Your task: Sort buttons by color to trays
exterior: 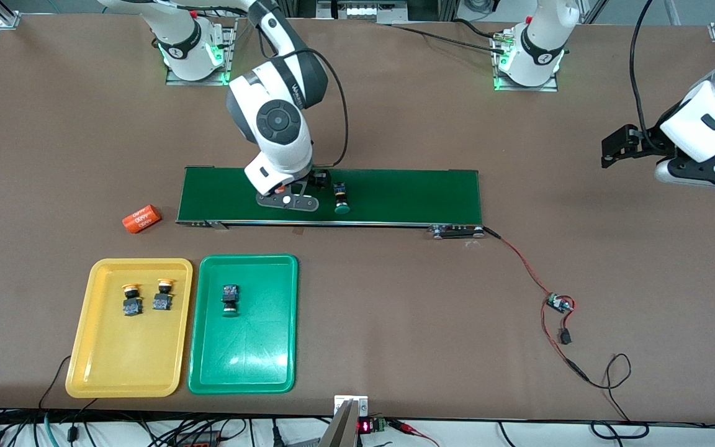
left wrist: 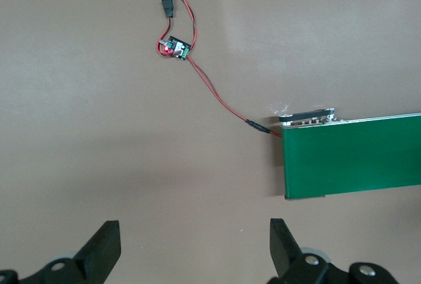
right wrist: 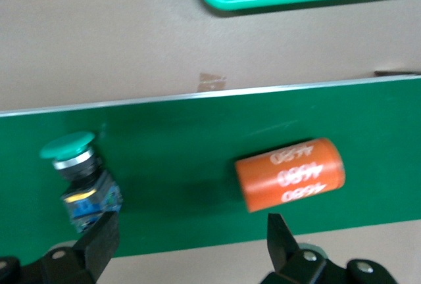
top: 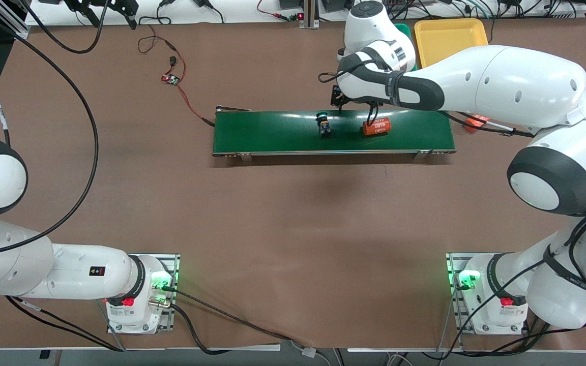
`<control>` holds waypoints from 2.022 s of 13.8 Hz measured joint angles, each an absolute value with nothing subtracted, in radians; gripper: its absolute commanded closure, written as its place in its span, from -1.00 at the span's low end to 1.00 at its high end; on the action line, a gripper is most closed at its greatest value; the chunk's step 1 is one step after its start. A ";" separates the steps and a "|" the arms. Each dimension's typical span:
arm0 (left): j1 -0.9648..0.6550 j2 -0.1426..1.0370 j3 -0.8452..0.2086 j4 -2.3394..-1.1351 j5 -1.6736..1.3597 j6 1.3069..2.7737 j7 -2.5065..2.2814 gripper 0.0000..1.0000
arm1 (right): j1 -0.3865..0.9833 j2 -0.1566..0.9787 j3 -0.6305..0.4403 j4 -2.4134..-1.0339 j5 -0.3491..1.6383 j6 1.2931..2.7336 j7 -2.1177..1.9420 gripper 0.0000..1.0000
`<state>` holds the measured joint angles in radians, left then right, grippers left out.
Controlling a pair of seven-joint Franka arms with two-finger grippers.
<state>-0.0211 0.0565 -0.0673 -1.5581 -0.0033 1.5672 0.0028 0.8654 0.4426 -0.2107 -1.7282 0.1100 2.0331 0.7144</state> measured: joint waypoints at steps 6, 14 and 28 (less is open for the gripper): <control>-0.019 0.050 -0.067 -1.558 -0.003 1.594 0.003 -1.00 | 0.916 0.479 -0.209 -1.728 0.140 2.119 0.777 -1.00; -0.022 0.090 -0.073 -1.562 -0.003 1.664 0.003 -1.00 | 0.917 0.576 -0.209 -1.728 0.165 2.250 0.779 -0.47; -0.022 0.091 -0.073 -1.561 -0.002 1.666 0.003 -1.00 | 0.820 0.598 -0.252 -1.611 0.172 2.255 0.750 0.85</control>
